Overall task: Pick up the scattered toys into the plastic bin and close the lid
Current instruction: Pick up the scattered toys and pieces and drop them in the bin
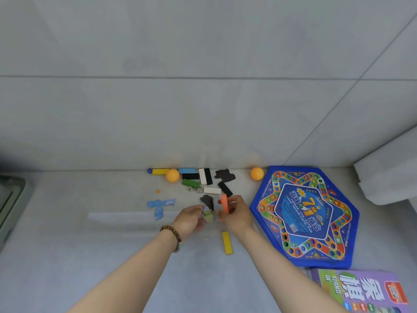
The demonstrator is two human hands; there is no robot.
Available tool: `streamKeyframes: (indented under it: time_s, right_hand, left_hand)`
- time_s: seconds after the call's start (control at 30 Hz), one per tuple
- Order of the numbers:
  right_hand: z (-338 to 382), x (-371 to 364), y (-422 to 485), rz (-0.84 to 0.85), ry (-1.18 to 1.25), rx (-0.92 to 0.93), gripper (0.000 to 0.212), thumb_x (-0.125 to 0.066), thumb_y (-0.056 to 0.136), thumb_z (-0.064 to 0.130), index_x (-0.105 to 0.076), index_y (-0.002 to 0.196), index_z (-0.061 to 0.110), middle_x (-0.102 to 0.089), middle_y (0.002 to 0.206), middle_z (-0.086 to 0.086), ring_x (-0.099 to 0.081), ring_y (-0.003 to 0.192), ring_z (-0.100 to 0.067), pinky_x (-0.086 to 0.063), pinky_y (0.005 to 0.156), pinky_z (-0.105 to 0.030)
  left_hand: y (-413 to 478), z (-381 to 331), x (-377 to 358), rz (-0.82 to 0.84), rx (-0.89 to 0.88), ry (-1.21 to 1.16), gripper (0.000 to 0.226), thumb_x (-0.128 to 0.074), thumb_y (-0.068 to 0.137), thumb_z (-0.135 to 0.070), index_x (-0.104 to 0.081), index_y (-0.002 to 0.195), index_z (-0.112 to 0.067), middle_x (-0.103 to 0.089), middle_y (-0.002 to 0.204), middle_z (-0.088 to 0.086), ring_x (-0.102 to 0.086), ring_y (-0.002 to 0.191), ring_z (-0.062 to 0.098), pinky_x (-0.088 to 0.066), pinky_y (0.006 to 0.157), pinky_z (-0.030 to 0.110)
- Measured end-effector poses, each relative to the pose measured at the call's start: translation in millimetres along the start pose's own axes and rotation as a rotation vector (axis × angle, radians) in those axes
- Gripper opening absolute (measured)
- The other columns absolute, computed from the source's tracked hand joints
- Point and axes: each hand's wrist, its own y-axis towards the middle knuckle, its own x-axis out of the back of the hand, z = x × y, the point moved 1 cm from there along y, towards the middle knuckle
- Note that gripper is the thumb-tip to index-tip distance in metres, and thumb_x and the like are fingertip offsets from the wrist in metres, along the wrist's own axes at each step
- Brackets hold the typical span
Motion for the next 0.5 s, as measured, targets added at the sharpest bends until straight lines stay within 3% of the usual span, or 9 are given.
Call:
streamKeyframes:
  time_s: [0.07, 0.13, 0.23, 0.33, 0.43, 0.5]
  right_hand:
    - [0, 0, 1, -0.021, 0.012, 0.007, 0.034, -0.070, 0.080, 0.008, -0.047, 0.100, 0.023, -0.060, 0.109, -0.003, -0.057, 0.090, -0.019, -0.048, 0.071, -0.024]
    - [0, 1, 2, -0.015, 0.042, 0.001, 0.034, -0.068, 0.081, 0.006, -0.046, 0.101, 0.022, -0.057, 0.108, -0.002, -0.056, 0.092, -0.018, -0.049, 0.071, -0.023]
    - [4, 6, 4, -0.017, 0.138, -0.008, 0.035, -0.067, 0.080, 0.003, -0.047, 0.103, 0.019, -0.060, 0.108, -0.007, -0.057, 0.087, -0.016, -0.048, 0.062, -0.018]
    - [12, 11, 8, -0.018, 0.282, -0.029, 0.037, -0.067, 0.080, 0.001, -0.049, 0.107, 0.018, -0.062, 0.107, -0.010, -0.060, 0.086, -0.017, -0.048, 0.060, -0.019]
    - [18, 18, 14, 0.015, 0.403, -0.049, 0.037, -0.066, 0.081, 0.000, -0.050, 0.111, 0.016, -0.062, 0.111, -0.015, -0.062, 0.090, -0.023, -0.050, 0.064, -0.022]
    - [21, 22, 17, 0.049, 0.448, -0.053, 0.038, -0.065, 0.083, 0.001, -0.050, 0.115, 0.015, -0.062, 0.110, -0.014, -0.061, 0.087, -0.019, -0.051, 0.063, -0.020]
  left_hand:
    - [-2, -2, -3, 0.021, 0.010, -0.026, 0.034, -0.040, 0.100, -0.020, -0.052, 0.129, -0.009, -0.057, 0.126, 0.012, -0.057, 0.103, 0.022, -0.048, 0.077, 0.023]
    - [-6, -8, -2, 0.003, -0.053, 0.078, 0.035, -0.040, 0.099, -0.022, -0.050, 0.131, -0.010, -0.056, 0.121, 0.008, -0.056, 0.105, 0.021, -0.049, 0.083, 0.029]
    - [-8, -25, 13, -0.186, -0.304, 0.360, 0.038, -0.046, 0.097, -0.025, -0.045, 0.133, -0.013, -0.049, 0.126, 0.001, -0.052, 0.111, 0.018, -0.044, 0.090, 0.028]
    - [1, -45, 40, -0.394, -0.522, 0.571, 0.051, -0.054, 0.093, -0.027, -0.036, 0.140, -0.017, -0.034, 0.142, 0.005, -0.043, 0.122, 0.021, -0.040, 0.101, 0.033]
    - [21, -58, 62, -0.419, -0.501, 0.748, 0.059, -0.055, 0.092, -0.028, -0.029, 0.144, -0.020, -0.021, 0.151, 0.005, -0.027, 0.136, 0.028, -0.033, 0.108, 0.039]
    - [35, -61, 70, -0.378, -0.455, 0.787, 0.054, -0.056, 0.091, -0.025, -0.036, 0.140, -0.017, -0.034, 0.146, 0.008, -0.035, 0.131, 0.030, -0.036, 0.106, 0.040]
